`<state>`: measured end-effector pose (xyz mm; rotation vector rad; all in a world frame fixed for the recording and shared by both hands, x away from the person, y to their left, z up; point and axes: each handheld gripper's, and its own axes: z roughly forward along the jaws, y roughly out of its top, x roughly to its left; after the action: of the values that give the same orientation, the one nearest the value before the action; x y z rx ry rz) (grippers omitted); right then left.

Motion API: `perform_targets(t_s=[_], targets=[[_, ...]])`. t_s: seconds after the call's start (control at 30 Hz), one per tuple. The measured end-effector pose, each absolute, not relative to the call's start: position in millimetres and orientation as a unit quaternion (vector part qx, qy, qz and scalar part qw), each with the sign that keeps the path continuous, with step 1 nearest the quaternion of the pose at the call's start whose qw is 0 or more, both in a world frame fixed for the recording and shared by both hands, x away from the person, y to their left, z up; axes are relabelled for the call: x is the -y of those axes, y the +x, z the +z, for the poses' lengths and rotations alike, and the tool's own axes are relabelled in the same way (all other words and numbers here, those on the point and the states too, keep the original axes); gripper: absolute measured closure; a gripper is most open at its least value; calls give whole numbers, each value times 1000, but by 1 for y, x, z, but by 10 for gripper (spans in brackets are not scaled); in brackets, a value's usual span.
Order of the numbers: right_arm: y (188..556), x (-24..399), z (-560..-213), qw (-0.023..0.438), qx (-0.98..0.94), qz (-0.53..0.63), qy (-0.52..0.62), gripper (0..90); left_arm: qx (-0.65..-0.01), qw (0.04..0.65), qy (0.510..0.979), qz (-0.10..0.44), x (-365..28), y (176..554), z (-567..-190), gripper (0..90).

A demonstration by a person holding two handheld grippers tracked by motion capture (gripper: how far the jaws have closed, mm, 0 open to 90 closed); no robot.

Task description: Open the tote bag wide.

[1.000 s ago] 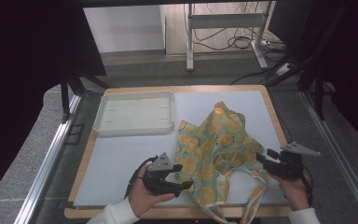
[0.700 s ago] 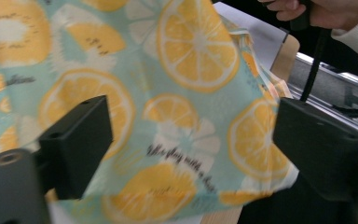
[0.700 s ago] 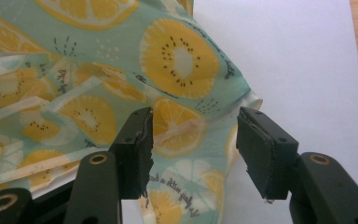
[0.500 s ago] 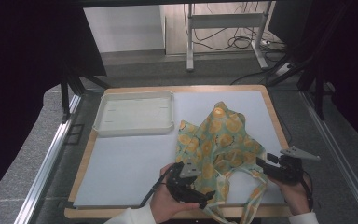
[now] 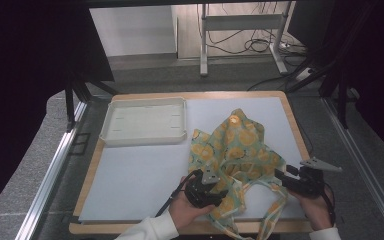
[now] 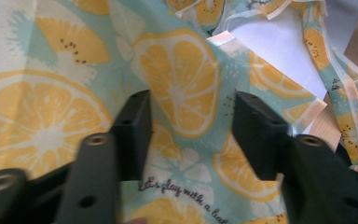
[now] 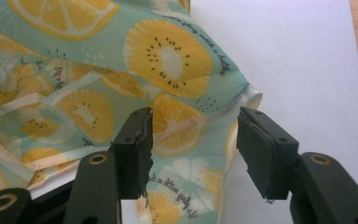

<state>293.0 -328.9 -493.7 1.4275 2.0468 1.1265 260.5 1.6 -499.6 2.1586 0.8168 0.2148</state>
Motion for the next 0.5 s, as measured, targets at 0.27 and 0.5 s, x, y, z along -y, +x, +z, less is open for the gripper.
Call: perform_targets(t_s=[0.27,0.5], targets=[[291,328,-493,202,-731,405,511,453,-316,412,851,74,-3,261,-500,612],[279,317,-487,195,-743,417,487,455,-321,413,849,71,-3,263,-501,572]])
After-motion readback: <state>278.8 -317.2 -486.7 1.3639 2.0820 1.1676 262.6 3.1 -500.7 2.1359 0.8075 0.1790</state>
